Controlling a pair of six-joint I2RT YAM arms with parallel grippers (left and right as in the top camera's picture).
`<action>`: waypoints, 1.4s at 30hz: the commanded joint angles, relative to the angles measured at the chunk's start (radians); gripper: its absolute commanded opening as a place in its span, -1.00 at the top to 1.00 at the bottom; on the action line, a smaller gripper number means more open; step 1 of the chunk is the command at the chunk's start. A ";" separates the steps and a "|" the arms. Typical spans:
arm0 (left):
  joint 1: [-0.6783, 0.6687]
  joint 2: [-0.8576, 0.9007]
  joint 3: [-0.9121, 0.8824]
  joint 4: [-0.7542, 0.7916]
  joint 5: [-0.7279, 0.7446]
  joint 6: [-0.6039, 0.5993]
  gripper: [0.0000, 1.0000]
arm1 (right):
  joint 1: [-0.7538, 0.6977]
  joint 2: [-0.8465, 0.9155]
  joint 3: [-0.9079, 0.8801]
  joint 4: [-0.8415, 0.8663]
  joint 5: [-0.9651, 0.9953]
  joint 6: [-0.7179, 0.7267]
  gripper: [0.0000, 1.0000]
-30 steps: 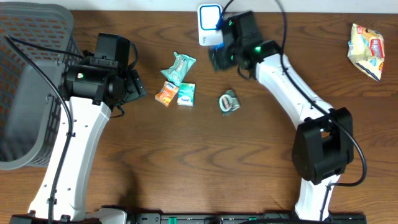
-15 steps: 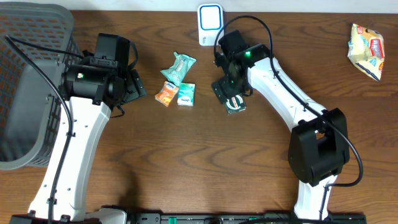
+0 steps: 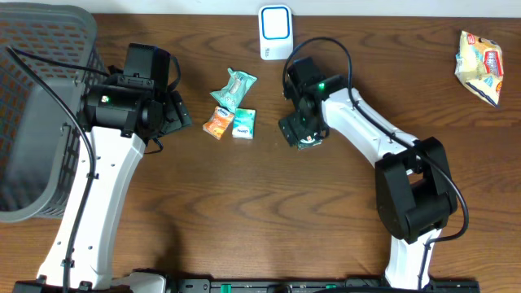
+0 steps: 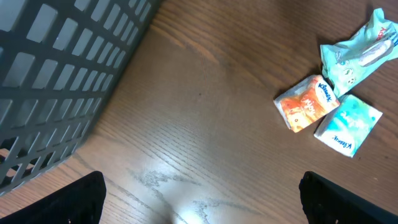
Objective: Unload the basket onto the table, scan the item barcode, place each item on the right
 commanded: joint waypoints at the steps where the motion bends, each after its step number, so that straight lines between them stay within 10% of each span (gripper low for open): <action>1: 0.004 0.004 -0.001 -0.004 -0.013 -0.009 -0.96 | 0.003 0.001 -0.074 0.059 0.012 0.017 -0.93; 15: 0.004 0.004 -0.001 -0.004 -0.013 -0.009 -0.95 | -0.005 0.001 -0.141 0.157 0.011 0.018 -0.42; 42: 0.004 0.004 -0.001 -0.004 -0.013 -0.009 -0.95 | -0.113 -0.090 -0.112 0.203 0.028 0.043 -0.21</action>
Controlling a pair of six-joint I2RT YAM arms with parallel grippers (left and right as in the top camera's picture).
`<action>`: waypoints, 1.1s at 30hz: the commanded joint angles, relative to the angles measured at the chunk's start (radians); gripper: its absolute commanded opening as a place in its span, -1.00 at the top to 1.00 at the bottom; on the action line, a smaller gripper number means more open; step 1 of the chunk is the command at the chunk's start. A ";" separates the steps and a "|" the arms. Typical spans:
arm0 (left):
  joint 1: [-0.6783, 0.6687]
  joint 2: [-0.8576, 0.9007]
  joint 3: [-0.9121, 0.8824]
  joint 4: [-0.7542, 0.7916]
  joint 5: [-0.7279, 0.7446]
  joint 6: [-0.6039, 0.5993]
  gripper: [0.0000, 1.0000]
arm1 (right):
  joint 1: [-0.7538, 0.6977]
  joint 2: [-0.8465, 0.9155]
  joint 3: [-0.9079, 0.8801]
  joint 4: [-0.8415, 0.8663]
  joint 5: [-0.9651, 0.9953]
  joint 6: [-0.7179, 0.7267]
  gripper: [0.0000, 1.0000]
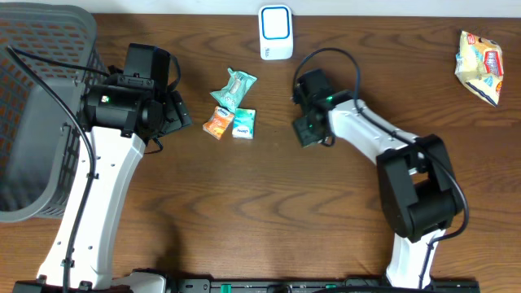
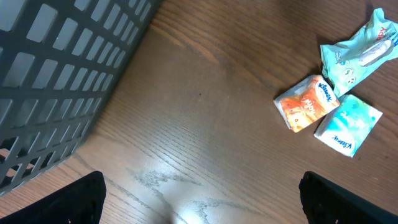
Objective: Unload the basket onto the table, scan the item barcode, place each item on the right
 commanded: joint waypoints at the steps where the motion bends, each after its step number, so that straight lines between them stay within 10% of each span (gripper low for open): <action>1: 0.004 0.004 -0.001 -0.005 -0.013 -0.010 -0.95 | -0.084 -0.106 0.044 -0.004 0.030 0.021 -0.21; 20: 0.004 0.004 -0.001 -0.005 -0.014 -0.010 -0.96 | -0.776 -0.203 0.043 0.161 0.125 -0.050 -0.30; 28: 0.004 0.004 -0.001 -0.005 -0.013 -0.010 -0.96 | -0.842 -0.200 0.041 0.159 0.121 -0.029 -0.47; 33: 0.004 0.004 -0.001 -0.005 -0.013 -0.010 -0.95 | -0.813 -0.200 0.041 0.137 -0.208 -0.016 -0.48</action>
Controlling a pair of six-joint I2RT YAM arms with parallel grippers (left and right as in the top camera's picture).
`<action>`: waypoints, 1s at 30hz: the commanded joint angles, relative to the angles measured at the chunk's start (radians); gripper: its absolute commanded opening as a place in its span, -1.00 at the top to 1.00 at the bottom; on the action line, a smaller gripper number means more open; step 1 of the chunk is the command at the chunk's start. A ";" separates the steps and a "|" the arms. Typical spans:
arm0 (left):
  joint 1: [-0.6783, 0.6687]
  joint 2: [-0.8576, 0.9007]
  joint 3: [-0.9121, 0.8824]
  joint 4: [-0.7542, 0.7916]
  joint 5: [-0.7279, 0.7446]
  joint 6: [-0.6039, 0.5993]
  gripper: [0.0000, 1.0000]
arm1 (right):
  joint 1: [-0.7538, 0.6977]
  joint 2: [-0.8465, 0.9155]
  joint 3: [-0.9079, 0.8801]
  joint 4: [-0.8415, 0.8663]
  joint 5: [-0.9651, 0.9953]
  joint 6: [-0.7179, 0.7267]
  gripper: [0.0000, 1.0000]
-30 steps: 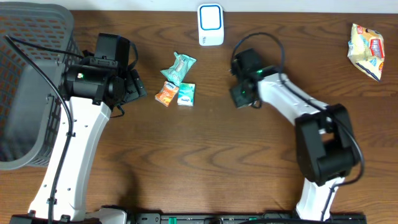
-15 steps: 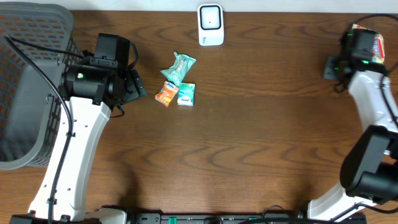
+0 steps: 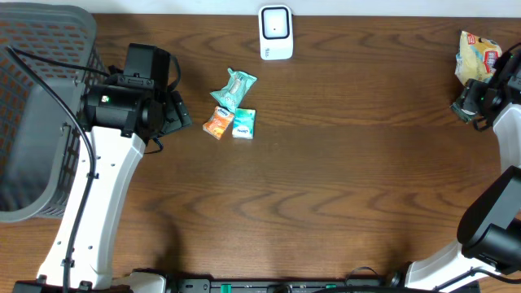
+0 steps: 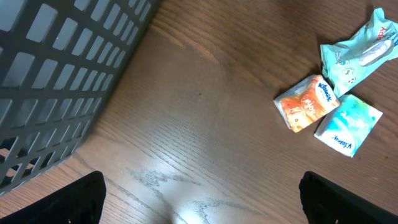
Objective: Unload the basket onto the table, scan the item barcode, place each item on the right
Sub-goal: 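Carry the tin to the far right and drop it by the bag, then swing the right gripper back to the tissue packs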
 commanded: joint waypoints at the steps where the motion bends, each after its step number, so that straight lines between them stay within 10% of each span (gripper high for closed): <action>1: 0.004 0.004 -0.001 -0.005 -0.013 -0.009 -0.96 | 0.034 -0.004 0.007 -0.011 -0.281 0.022 -0.47; 10: 0.004 0.004 -0.001 -0.005 -0.013 -0.009 -0.95 | 0.346 -0.004 0.007 -0.033 -0.686 0.133 -0.47; 21: 0.004 0.004 -0.001 -0.005 -0.013 -0.009 -0.95 | 0.854 0.110 0.007 0.102 -0.285 0.301 0.02; 30: 0.004 0.004 -0.001 -0.005 -0.013 -0.009 -0.95 | 0.993 0.268 0.007 0.258 -0.211 0.568 -0.10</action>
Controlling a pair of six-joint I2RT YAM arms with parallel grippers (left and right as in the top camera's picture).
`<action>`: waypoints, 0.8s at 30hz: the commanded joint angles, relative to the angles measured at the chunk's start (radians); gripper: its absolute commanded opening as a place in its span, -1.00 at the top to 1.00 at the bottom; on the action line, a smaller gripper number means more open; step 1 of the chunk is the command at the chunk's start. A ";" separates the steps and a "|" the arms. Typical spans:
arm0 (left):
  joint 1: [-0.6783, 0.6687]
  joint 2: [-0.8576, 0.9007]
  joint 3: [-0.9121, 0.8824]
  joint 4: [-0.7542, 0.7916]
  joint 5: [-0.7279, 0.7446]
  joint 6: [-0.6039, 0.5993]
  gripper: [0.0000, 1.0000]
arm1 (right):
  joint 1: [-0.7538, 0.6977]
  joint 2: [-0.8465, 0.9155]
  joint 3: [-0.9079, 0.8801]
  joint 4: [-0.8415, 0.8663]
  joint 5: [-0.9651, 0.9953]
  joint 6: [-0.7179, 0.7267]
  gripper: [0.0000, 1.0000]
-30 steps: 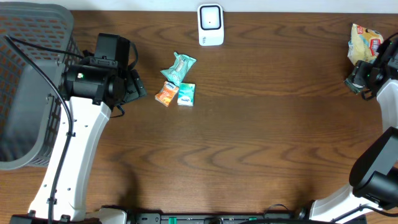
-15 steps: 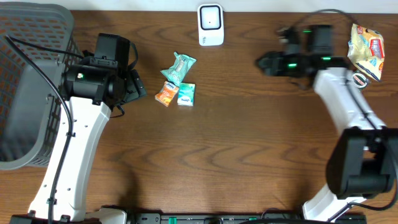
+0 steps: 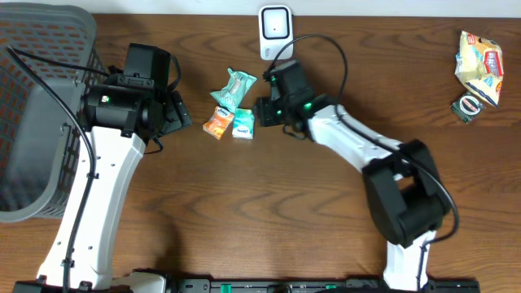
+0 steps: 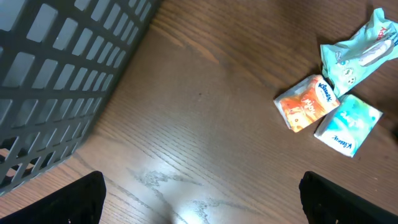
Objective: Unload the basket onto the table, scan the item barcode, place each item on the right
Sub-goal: 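Swing the right gripper back to the tissue packs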
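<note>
The white barcode scanner [image 3: 276,32] stands at the table's far edge. In front of it lie a pale green pouch [image 3: 234,88], an orange tissue pack [image 3: 217,124] and a teal tissue pack [image 3: 243,122]. My right gripper [image 3: 262,111] is just right of the teal pack and looks open, holding nothing. A small dark round item [image 3: 466,106] lies at the far right under a yellow snack bag [image 3: 479,55]. My left gripper [image 4: 202,199] hangs wide open over bare wood, with the orange pack [image 4: 308,102] and teal pack [image 4: 348,124] ahead to its right.
A grey mesh basket [image 3: 37,106] fills the left end of the table, and its wall [image 4: 56,74] is close to the left gripper. The right arm [image 3: 358,146] stretches across the table's middle.
The right gripper was at the far right beside the snack bag with the dark round item. That item now lies there alone, and the gripper is beside the teal tissue pack. The left arm is unchanged.
The right gripper held the dark round item in front of the scanner at the first two moments. Then it was at the far right by the snack bag. Now the item lies there and the gripper is at the tissue packs. The left arm stayed still throughout.
</note>
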 commanded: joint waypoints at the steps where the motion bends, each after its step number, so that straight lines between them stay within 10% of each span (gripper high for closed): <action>1: 0.004 0.004 -0.001 -0.005 -0.013 -0.009 -0.96 | 0.018 0.060 0.007 0.045 -0.011 0.125 -0.12; 13: 0.004 0.004 -0.001 -0.005 -0.013 -0.009 -0.96 | 0.022 0.082 0.007 0.023 -0.003 0.176 0.15; 24: 0.004 0.004 -0.001 -0.005 -0.013 -0.009 -0.96 | -0.029 -0.012 0.008 -0.375 0.514 0.104 0.17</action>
